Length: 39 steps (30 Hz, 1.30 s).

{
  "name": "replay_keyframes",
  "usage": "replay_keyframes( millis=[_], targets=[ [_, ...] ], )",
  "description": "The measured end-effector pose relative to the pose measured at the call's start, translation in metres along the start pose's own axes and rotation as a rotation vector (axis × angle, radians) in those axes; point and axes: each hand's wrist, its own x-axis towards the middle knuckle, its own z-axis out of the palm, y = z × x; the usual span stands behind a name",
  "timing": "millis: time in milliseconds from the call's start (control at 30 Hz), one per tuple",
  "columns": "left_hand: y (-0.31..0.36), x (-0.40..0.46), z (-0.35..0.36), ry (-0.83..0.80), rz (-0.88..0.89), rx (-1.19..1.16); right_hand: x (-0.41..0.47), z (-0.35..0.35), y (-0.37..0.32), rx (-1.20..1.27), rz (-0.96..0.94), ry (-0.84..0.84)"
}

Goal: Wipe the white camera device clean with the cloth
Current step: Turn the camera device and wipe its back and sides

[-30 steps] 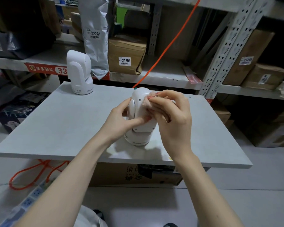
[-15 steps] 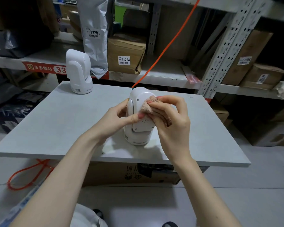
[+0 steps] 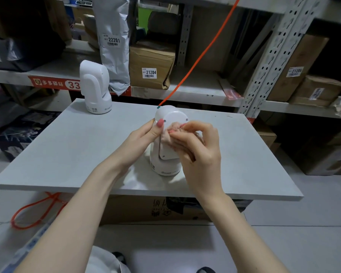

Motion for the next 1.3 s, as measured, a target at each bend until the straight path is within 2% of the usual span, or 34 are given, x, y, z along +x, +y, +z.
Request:
replay_keyframes(
  millis=[167, 300, 400, 467, 600, 700, 1033, 1133, 1300],
  targets=[
    [-0.003, 0.006, 0.002, 0.129, 0.088, 0.069, -0.012, -0.007, 0.014, 0.045, 0.02, -0.055],
    [-0.003, 0.009, 0.007, 0.257, 0.101, 0.122, -0.001, -0.011, 0.016, 0.135, 0.153, 0.019],
    [-0.004, 0.012, 0.009, 0.293, 0.098, 0.133, 0.007, -0.004, 0.011, 0.155, 0.221, 0.078],
    [-0.005, 0.014, 0.007, 0.285, 0.092, 0.127, 0.008, 0.002, 0.004, 0.157, 0.179, 0.07],
    [-0.007, 0.014, 0.008, 0.268, 0.097, 0.126, -0.001, 0.008, -0.004, -0.007, 0.023, 0.005],
    [-0.006, 0.014, 0.01, 0.289, 0.102, 0.14, -0.008, 0.002, 0.005, -0.003, -0.051, -0.037],
    [-0.007, 0.02, 0.008, 0.283, 0.089, 0.174, 0.003, 0.006, -0.002, 0.099, 0.139, 0.088],
    [-0.006, 0.018, 0.008, 0.281, 0.08, 0.148, 0.001, 0.012, -0.01, 0.004, 0.1, 0.072],
    [-0.005, 0.017, 0.009, 0.252, 0.078, 0.165, -0.01, 0.003, 0.001, -0.021, -0.063, -0.048]
  ],
)
